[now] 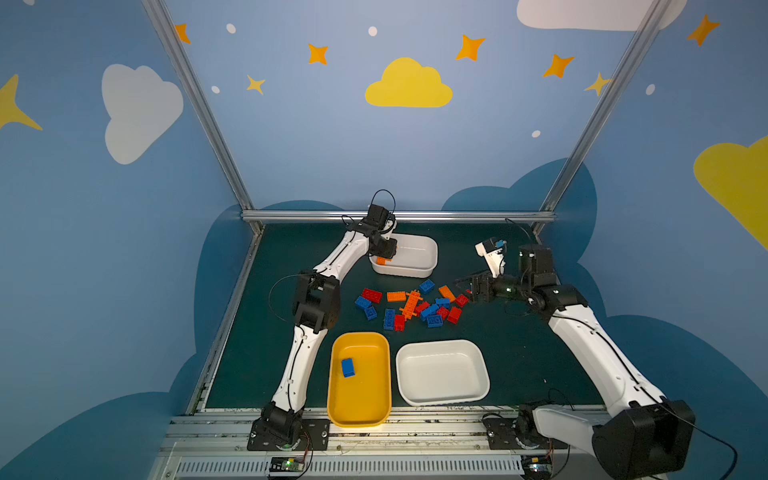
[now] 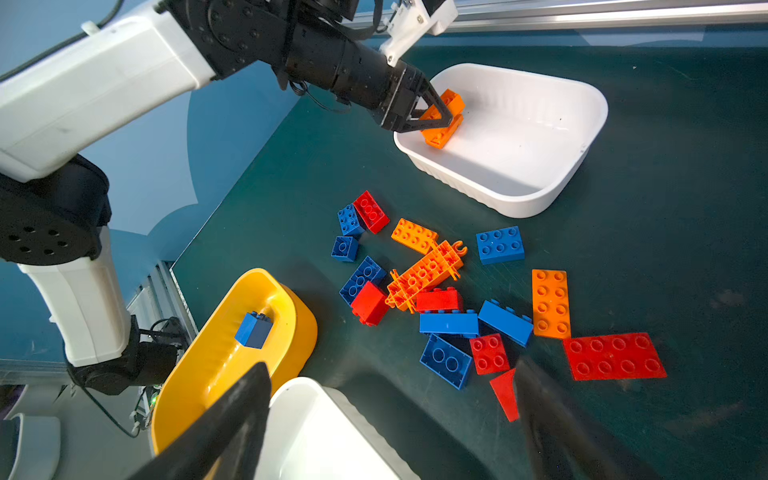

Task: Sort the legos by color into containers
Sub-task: 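Carry the orange brick into the far white bin and open the left gripper, then move the left gripper back over the red and blue bricks in the pile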

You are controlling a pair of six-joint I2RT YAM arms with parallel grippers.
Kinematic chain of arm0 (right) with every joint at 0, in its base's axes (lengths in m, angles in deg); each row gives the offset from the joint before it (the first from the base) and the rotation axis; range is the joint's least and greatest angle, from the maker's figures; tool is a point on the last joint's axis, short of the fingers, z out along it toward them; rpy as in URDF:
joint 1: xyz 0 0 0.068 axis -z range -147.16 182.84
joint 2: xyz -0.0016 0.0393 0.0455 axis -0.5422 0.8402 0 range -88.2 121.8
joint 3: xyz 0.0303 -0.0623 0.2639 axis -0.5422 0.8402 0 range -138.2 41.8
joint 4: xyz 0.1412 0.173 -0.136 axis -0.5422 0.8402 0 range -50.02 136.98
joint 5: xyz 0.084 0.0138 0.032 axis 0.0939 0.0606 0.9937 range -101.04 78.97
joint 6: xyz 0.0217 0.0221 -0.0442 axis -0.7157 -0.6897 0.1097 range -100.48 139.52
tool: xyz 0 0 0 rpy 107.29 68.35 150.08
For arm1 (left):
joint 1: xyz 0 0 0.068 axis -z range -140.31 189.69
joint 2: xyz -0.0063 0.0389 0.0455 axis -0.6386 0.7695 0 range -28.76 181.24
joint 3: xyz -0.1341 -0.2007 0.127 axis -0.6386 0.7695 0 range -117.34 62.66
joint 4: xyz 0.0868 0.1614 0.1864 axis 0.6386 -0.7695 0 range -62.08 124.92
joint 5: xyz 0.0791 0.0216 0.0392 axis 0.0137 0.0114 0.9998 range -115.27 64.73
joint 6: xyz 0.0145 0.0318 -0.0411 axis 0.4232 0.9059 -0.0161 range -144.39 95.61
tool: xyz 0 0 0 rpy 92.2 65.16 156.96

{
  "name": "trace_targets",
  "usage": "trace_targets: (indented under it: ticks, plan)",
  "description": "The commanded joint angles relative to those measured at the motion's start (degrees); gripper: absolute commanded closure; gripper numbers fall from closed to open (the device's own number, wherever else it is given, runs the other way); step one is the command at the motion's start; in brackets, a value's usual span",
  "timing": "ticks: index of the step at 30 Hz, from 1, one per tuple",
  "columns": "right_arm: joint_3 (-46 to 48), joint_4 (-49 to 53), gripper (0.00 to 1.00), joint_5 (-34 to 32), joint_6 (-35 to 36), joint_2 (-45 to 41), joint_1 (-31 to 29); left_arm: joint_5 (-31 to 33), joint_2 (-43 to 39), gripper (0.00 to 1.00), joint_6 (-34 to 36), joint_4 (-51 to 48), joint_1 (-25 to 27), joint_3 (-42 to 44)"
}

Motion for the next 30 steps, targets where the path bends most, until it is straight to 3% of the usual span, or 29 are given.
trace_targets:
  ticks: [1,5,9,13,16,24,30]
  plan:
    - [-0.31,1.40,0.10,-0.65,0.05,-1.67,0.25,2.61,1.90,0.69,-5.32,3.70,0.20,-2.33]
    - [0.09,1.90,0.10,-1.03,0.02,-2.18,0.27,3.56,4.59,0.66,-6.32,3.23,0.32,-6.32]
    - [0.27,2.61,0.10,-1.33,0.49,-2.61,0.37,5.11,5.72,0.56,-5.85,-1.37,0.40,-9.82]
    - [0.73,2.40,0.10,-1.11,0.09,-3.44,0.25,3.85,3.30,0.44,-5.55,-4.54,0.42,-9.55]
    - [0.88,2.47,0.10,-1.05,0.28,-4.02,0.28,2.48,-0.07,0.40,-5.66,-7.32,0.56,-8.29]
    - [1.95,3.38,0.10,-0.76,1.36,-5.74,0.31,1.71,-13.18,0.32,-13.78,-11.93,1.95,4.67]
    - [2.45,3.15,0.10,0.53,1.24,-5.77,0.22,3.45,-25.42,0.29,-25.74,-5.04,3.07,23.28]
